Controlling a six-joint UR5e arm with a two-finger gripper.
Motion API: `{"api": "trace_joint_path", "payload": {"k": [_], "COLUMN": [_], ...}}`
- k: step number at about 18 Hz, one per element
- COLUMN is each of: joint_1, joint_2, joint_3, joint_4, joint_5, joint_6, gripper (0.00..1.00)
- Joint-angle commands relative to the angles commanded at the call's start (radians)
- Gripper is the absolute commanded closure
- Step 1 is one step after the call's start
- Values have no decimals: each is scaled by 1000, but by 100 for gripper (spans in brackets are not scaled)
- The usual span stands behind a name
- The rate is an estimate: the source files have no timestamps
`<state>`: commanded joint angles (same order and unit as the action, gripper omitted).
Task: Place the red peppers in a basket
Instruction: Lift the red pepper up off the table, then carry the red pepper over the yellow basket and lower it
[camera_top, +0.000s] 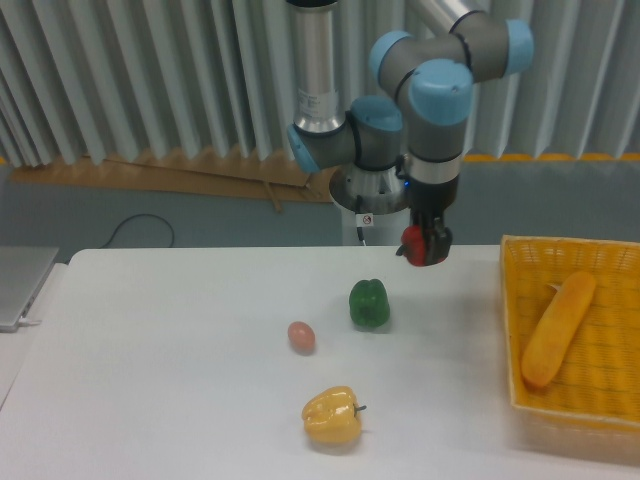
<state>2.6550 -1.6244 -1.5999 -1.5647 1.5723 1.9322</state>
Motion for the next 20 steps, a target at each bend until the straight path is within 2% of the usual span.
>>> {"api": "trace_joint_path", "payload": {"k": [2, 6, 9, 12, 15, 20], "joint_1": [49, 71, 115, 151, 190, 229], "joint_2": [-9, -58, -80, -121, -153, -209], "joint_3": [0, 21, 46, 60, 64, 69], "joint_4": [6, 15, 14, 20, 70, 146], "joint_5": [-3, 2, 2, 2, 2, 0], "joint_6": [97, 128, 263, 315, 418, 516], "gripper": [45, 45, 45, 46, 45, 45]}}
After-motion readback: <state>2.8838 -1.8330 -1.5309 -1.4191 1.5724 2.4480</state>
